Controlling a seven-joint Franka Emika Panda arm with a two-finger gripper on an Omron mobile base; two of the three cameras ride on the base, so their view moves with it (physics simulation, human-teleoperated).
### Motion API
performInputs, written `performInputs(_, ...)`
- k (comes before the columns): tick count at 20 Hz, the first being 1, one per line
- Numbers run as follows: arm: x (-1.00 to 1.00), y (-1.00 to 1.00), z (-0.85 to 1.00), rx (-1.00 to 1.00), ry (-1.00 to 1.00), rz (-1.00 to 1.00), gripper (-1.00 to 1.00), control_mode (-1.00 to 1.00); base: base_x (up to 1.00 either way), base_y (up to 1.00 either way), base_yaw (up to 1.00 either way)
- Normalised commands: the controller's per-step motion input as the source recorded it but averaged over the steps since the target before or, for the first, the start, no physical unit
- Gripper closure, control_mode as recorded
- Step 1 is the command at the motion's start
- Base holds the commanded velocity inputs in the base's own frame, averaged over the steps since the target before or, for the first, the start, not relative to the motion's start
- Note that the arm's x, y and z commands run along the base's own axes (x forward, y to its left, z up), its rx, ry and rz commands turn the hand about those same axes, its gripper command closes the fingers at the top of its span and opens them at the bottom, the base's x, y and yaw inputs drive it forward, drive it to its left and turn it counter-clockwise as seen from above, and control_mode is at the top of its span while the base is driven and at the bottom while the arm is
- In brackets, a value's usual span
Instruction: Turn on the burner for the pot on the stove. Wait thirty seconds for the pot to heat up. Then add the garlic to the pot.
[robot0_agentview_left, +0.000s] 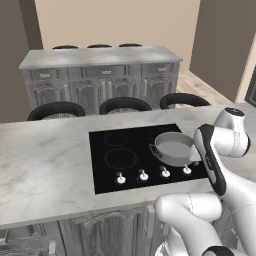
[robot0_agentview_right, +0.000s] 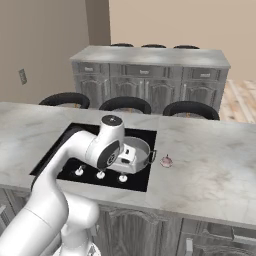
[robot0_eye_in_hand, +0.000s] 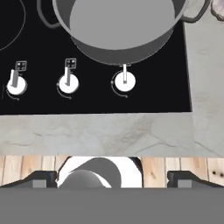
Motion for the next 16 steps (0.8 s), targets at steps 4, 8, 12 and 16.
performInputs(4,0.25,0.00,-0.23,0.00,-0.03,0.00,-1.00,-1.00,0.00,0.00,0.00)
performInputs(8,0.06,0.00,-0.12,0.00,-0.02,0.00,-1.00,-1.00,0.00,0.00,0.00)
performInputs(12,0.00,-0.01,-0.22,0.00,0.00,0.00,-1.00,-1.00,0.00,0.00,0.00)
performInputs(16,0.01,0.00,-0.23,0.00,-0.01,0.00,-1.00,-1.00,0.00,0.00,0.00)
